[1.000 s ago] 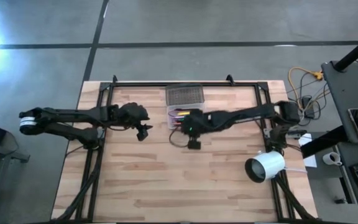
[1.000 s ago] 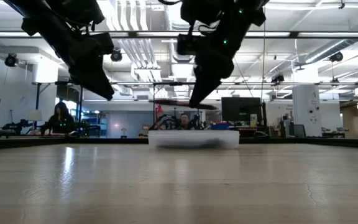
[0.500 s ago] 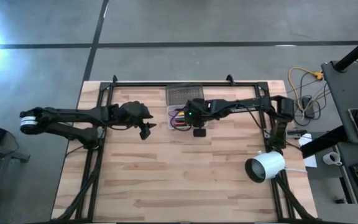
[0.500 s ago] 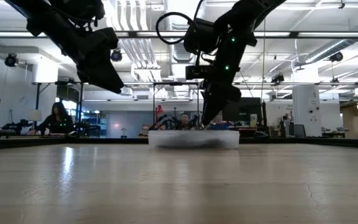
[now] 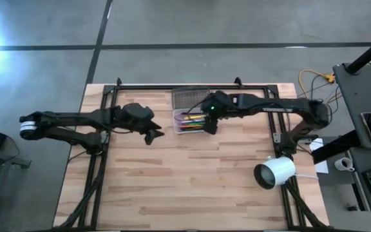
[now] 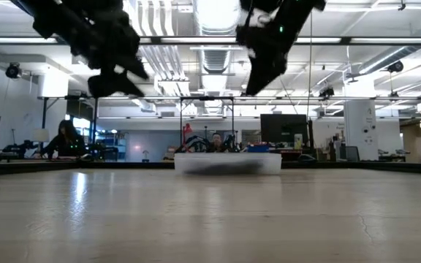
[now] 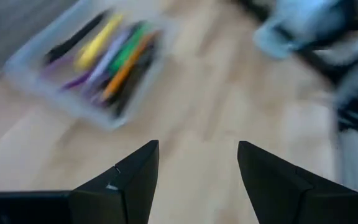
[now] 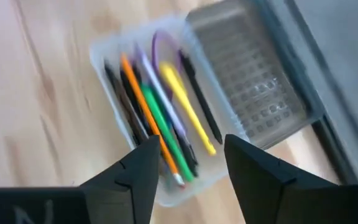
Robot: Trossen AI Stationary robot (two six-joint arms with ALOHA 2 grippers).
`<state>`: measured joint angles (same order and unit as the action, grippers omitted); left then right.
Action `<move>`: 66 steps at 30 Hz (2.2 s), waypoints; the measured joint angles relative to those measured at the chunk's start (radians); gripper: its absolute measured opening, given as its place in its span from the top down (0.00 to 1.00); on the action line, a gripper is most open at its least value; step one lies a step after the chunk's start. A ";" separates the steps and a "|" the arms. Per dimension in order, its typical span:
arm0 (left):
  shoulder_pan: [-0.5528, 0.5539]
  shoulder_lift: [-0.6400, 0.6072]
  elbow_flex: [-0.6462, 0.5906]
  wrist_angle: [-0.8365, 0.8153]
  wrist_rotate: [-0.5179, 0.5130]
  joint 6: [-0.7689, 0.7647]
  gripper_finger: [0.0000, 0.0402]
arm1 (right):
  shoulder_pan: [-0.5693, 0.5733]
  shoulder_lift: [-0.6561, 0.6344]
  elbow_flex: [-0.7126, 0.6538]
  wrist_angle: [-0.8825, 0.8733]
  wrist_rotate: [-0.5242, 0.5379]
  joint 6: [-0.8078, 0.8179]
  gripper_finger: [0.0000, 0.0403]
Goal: Pick & place school supplies into a supply box
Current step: Close the black supply box
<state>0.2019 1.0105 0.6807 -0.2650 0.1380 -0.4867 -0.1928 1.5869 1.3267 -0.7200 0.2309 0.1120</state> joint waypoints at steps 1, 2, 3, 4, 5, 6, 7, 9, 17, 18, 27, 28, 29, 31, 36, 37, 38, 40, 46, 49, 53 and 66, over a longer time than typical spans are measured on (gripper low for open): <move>-0.001 -0.002 0.016 0.018 0.031 0.025 0.50 | 0.000 -0.020 0.009 -0.003 0.001 0.062 0.57; -0.001 -0.002 0.033 0.039 0.047 0.041 0.50 | -0.001 -0.041 0.020 -0.003 0.001 0.140 0.57; -0.001 -0.002 0.050 0.044 0.051 0.045 0.50 | -0.002 -0.063 0.030 -0.001 -0.005 0.212 0.57; -0.001 -0.002 0.068 0.037 0.051 0.050 0.50 | -0.002 -0.093 0.032 0.008 -0.023 0.222 0.57; -0.001 -0.002 0.088 0.034 0.051 0.061 0.50 | 0.000 -0.129 0.030 0.008 -0.058 0.193 0.57; 0.000 -0.003 0.109 0.031 0.051 0.080 0.50 | 0.007 -0.168 0.023 0.013 -0.099 0.161 0.57; 0.000 -0.011 0.128 0.014 0.054 0.101 0.50 | 0.018 -0.208 0.008 0.015 -0.133 0.136 0.57; 0.001 -0.032 0.157 -0.041 0.075 0.126 0.50 | 0.032 -0.302 -0.046 -0.006 -0.206 0.092 0.57; 0.000 -0.213 0.060 0.031 0.099 0.137 0.50 | 0.063 -0.728 -0.471 0.207 -0.442 0.214 0.57; 0.000 -0.237 0.034 0.069 0.106 0.136 0.50 | 0.073 -0.772 -0.509 0.229 -0.449 0.226 0.57; -0.001 -0.511 -0.179 0.180 0.125 0.124 0.50 | 0.091 -1.100 -0.673 0.286 -0.350 0.253 0.57; 0.000 -0.546 -0.204 0.183 0.125 0.113 0.50 | 0.090 -1.138 -0.692 0.286 -0.313 0.263 0.57; 0.000 -0.583 -0.229 0.196 0.124 0.107 0.50 | 0.090 -1.174 -0.713 0.288 -0.274 0.279 0.57; -0.001 -0.655 -0.277 0.230 0.122 0.093 0.50 | 0.091 -1.245 -0.749 0.290 -0.226 0.311 0.57; 0.000 -0.832 -0.396 0.306 0.122 0.076 0.50 | 0.090 -1.396 -0.873 0.411 -0.235 0.342 0.57; 0.000 -0.867 -0.416 0.322 0.119 0.076 0.50 | 0.091 -1.424 -0.903 0.453 -0.256 0.336 0.57; 0.000 -0.899 -0.436 0.328 0.111 0.076 0.50 | 0.091 -1.451 -0.931 0.493 -0.266 0.333 0.57; 0.000 -0.960 -0.488 0.309 0.072 0.069 0.50 | 0.091 -1.500 -0.990 0.563 -0.269 0.343 0.57; 0.002 -1.002 -0.622 0.448 0.027 0.020 0.50 | 0.090 -1.587 -1.139 0.678 -0.337 0.397 0.57; 0.001 -0.966 -0.670 0.513 0.024 -0.013 0.50 | 0.091 -1.579 -1.179 0.691 -0.347 0.402 0.57; 0.003 -0.917 -0.660 0.458 0.017 -0.013 0.50 | 0.088 -1.569 -1.224 0.695 -0.329 0.408 0.57; -0.012 -0.812 -0.670 0.372 0.014 -0.013 0.50 | 0.090 -1.549 -1.301 0.701 -0.328 0.405 0.57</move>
<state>0.1901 0.1983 0.0108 0.1072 0.1520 -0.4999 -0.1024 0.0375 0.0257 -0.0193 -0.0975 0.5171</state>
